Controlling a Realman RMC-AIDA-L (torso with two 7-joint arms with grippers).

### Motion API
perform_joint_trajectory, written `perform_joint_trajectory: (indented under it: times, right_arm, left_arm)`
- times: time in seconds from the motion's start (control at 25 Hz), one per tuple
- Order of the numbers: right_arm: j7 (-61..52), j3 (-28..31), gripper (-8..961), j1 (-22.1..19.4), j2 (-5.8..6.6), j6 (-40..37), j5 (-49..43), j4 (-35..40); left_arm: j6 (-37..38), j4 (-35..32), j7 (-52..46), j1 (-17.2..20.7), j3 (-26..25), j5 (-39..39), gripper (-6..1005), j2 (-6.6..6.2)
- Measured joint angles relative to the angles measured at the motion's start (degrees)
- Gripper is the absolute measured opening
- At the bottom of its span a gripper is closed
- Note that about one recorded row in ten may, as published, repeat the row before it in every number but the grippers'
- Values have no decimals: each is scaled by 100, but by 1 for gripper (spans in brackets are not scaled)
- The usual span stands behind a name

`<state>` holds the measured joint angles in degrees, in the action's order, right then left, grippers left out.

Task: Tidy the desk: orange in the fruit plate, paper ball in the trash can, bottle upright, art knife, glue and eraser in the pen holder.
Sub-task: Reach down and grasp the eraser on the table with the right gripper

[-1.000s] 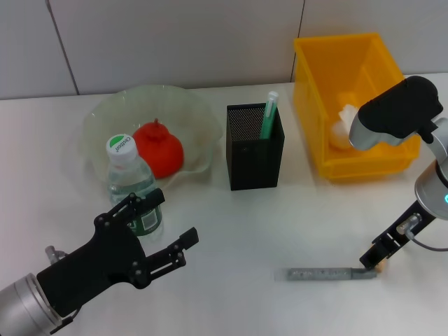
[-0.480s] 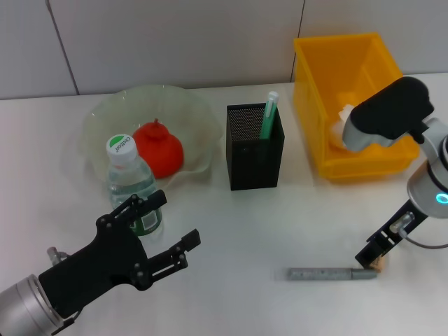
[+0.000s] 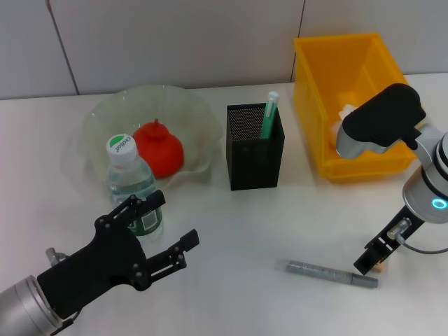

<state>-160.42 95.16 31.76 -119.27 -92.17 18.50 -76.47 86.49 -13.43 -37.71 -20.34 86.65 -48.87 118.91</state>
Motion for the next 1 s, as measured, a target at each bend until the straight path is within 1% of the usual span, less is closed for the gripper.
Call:
perform_joint_trajectory:
  times: [0.2, 0.6, 0.8, 0.92, 1.0]
  right_arm:
    - [134, -27, 749, 1, 4, 86, 6, 121]
    - [730, -69, 743, -24, -10, 134, 136, 72]
    - [1060, -12, 740, -58, -1, 141, 144, -55]
    - [1535, -10, 739, -126, -2, 164, 146, -199]
    - [1643, -23, 738, -140, -2, 165, 146, -225]
  left_arm:
    - [0, 0, 0, -10, -3, 0, 859, 0]
    - [23, 10, 0, -14, 3, 0, 859, 0]
    - [31, 19, 0, -14, -5, 0, 859, 0]
    - [39, 19, -27, -14, -16, 0, 859, 0]
    - [49, 10, -44, -12, -15, 0, 859, 0]
